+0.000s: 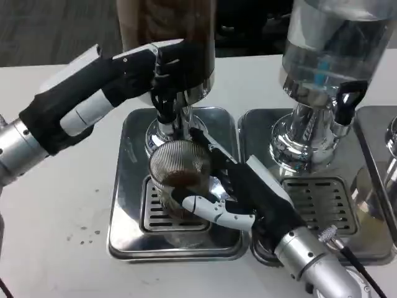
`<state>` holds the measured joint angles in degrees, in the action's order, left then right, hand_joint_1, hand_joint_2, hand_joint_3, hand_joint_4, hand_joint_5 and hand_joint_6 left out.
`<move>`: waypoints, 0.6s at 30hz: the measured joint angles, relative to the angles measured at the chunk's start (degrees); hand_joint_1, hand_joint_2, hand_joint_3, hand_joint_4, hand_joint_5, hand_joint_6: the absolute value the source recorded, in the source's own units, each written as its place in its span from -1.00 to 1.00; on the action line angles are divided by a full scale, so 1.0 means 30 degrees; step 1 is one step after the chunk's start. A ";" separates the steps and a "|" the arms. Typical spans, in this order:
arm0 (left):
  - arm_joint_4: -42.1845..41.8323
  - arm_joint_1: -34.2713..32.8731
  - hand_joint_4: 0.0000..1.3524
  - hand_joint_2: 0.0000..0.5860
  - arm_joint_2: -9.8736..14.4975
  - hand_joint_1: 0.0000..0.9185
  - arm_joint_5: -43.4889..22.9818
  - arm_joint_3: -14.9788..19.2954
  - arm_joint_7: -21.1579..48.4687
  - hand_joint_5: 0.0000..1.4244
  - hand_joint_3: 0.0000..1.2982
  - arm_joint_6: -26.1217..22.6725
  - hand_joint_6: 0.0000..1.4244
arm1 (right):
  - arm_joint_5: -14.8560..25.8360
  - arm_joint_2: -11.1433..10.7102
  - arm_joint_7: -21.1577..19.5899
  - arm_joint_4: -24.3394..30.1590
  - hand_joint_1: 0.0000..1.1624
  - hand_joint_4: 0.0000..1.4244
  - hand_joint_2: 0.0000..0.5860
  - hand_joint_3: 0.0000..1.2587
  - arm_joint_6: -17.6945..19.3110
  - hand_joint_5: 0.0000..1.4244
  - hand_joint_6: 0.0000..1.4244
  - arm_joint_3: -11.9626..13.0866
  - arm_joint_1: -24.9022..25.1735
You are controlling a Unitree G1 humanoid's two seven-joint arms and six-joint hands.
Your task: Grasp the cup under the faucet to collect the drink, then remove the cup.
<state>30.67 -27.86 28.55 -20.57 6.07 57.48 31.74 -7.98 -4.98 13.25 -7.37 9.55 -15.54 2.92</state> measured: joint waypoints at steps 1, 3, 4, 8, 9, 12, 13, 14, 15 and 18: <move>-0.0172 0.0001 -0.83 -0.85 0.0000 -1.00 -0.0112 0.0056 0.0000 -0.80 -0.72 -0.0037 -0.90 | 0.0000 0.0000 -0.0001 -0.0001 0.09 -1.00 -0.11 -0.96 0.0028 -1.00 -0.93 0.0000 0.0000; -0.0501 0.0008 -0.83 -0.83 -0.0001 -1.00 -0.0462 0.0140 -0.0001 -0.79 -0.70 -0.0098 -0.90 | 0.0000 -0.0001 -0.0001 -0.0005 0.09 -1.00 -0.10 -0.96 0.0044 -1.00 -0.93 -0.0001 0.0000; -0.0683 0.0012 -0.83 -0.83 0.0000 -1.00 -0.0494 0.0223 -0.0002 -0.79 -0.70 -0.0124 -0.90 | 0.0000 -0.0003 -0.0001 -0.0008 0.09 -1.00 -0.10 -0.96 0.0046 -1.00 -0.93 0.0000 0.0000; -0.1547 0.0323 -0.82 -0.83 0.0001 -1.00 -0.0655 0.0712 -0.0004 -0.79 -0.70 -0.0370 -0.88 | 0.0000 -0.0008 0.0000 -0.0014 0.09 -1.00 -0.10 -0.96 0.0086 -1.00 -0.93 0.0000 0.0003; -0.1839 0.0564 -0.82 -0.83 0.0001 -1.00 -0.0756 0.0799 -0.0004 -0.79 -0.70 -0.0434 -0.88 | 0.0000 -0.0015 -0.0001 -0.0017 0.09 -1.00 -0.10 -0.96 0.0097 -1.00 -0.93 0.0008 0.0008; -0.2766 0.1442 -0.80 -0.83 0.0002 -1.00 -0.1328 0.1251 -0.0010 -0.77 -0.69 -0.0790 -0.87 | 0.0000 -0.0019 0.0005 -0.0033 0.08 -1.00 -0.10 -0.96 0.0204 -1.00 -0.93 0.0007 0.0023; -0.3019 0.1658 -0.79 -0.83 0.0003 -1.00 -0.1392 0.1407 -0.0016 -0.76 -0.67 -0.0866 -0.86 | 0.0001 -0.0019 0.0007 -0.0041 0.08 -1.00 -0.09 -0.96 0.0224 -1.00 -0.93 0.0008 0.0027; -0.3335 0.1936 -0.79 -0.83 0.0002 -1.00 -0.1530 0.1542 -0.0017 -0.75 -0.67 -0.0989 -0.86 | 0.0003 -0.0021 0.0007 -0.0057 0.08 -1.00 -0.09 -0.96 0.0231 -1.00 -0.93 0.0012 0.0032; -0.3607 0.2192 -0.79 -0.85 0.0002 -1.00 -0.1811 0.1643 -0.0019 -0.75 -0.66 -0.1116 -0.85 | 0.0006 -0.0021 0.0009 -0.0086 0.08 -1.00 -0.09 -0.96 0.0236 -1.00 -0.93 0.0012 0.0033; -0.4488 0.2810 -0.76 -0.83 0.0000 -1.00 -0.2207 0.2189 -0.0145 -0.73 -0.64 -0.1475 -0.84 | 0.0012 -0.0022 0.0031 -0.0249 0.08 -1.00 -0.09 -0.96 0.0264 -1.00 -0.93 0.0013 0.0048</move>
<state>17.21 -19.44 28.55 -27.19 12.64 57.04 27.31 -7.94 -5.05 13.34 -8.12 10.34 -15.50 3.07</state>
